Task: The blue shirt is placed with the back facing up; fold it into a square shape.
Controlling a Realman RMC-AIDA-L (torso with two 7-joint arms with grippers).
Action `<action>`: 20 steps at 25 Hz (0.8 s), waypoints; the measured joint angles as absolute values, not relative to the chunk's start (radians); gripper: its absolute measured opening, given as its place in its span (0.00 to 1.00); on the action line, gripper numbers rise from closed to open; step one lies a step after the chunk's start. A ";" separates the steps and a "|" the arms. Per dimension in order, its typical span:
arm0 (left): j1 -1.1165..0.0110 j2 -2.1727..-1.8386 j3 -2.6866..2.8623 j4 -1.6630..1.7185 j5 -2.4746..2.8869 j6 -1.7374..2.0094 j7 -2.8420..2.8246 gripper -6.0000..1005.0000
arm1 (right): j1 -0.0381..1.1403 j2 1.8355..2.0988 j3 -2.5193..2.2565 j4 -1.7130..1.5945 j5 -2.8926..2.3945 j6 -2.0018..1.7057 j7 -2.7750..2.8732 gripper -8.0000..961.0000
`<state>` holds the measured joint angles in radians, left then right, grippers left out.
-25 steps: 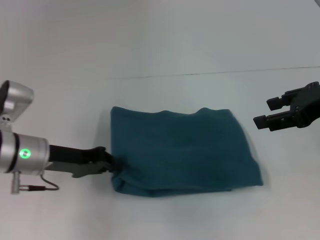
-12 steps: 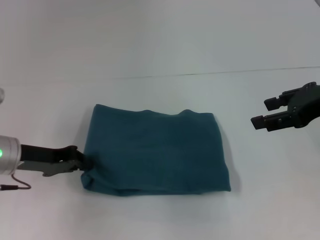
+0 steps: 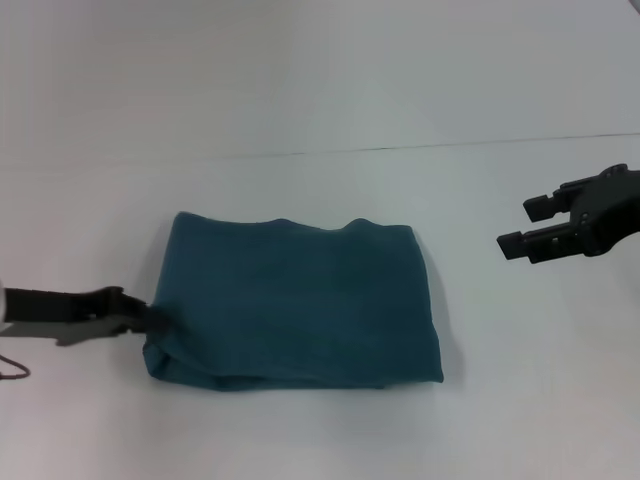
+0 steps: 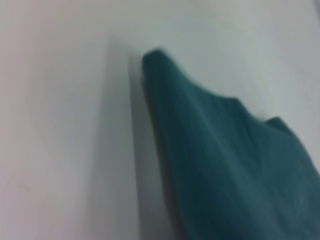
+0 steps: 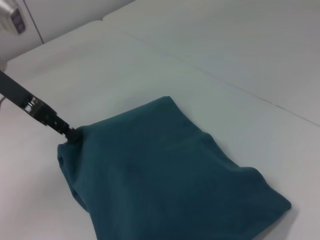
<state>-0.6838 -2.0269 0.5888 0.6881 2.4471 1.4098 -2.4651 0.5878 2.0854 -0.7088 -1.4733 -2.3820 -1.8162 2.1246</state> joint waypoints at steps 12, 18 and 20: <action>-0.590 -2.024 0.426 0.796 2.290 1.792 -2.092 0.38 | 0.516 2.085 -0.701 -1.483 -2.249 -1.865 2.095 0.76; -0.544 -2.041 0.443 0.818 2.266 2.044 -1.829 0.52 | 0.455 2.083 -0.685 -1.497 -2.147 -1.957 2.019 0.76; -0.519 -2.053 0.449 0.820 2.265 2.046 -1.767 0.56 | 0.424 2.088 -0.691 -1.494 -2.116 -1.972 1.973 0.76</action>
<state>-0.5190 -2.0533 0.4489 0.8198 2.2652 2.0463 -1.7668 0.4240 2.0877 -0.6911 -1.4940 -2.1164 -1.9721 1.9735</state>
